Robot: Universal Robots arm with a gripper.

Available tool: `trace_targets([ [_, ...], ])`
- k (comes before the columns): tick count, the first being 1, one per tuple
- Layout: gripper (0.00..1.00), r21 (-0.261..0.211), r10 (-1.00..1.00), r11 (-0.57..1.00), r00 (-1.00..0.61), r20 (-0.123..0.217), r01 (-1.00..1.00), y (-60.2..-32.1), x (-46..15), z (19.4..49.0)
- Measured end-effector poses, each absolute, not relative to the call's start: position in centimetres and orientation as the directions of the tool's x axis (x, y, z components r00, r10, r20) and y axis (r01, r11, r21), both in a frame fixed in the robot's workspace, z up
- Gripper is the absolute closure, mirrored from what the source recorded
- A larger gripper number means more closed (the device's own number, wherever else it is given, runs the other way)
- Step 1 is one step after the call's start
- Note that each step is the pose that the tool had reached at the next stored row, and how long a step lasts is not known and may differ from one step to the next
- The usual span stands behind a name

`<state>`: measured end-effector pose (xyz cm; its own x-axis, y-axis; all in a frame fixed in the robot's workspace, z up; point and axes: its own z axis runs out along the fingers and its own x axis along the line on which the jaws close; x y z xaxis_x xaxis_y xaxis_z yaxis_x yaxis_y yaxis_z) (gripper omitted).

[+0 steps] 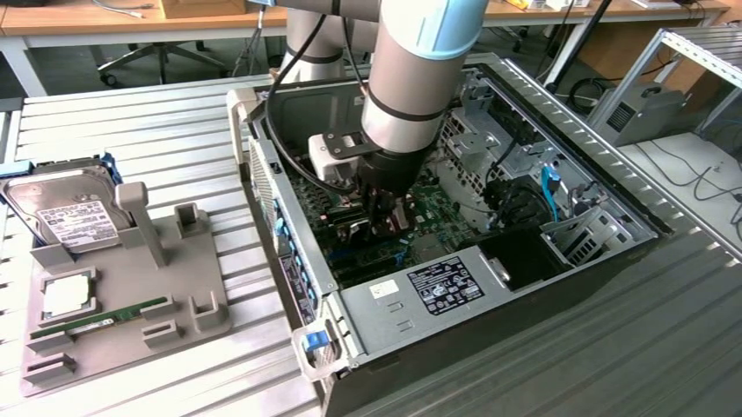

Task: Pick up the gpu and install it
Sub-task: 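Insert the gpu into the slot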

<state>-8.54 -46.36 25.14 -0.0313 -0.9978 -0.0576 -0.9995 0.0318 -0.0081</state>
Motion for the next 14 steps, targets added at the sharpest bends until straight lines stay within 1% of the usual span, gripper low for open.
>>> trace_targets([
  [14,0.73,-0.008,-0.998,0.032,-0.031,-0.058,-0.999,-46.22,-8.64,25.13],
])
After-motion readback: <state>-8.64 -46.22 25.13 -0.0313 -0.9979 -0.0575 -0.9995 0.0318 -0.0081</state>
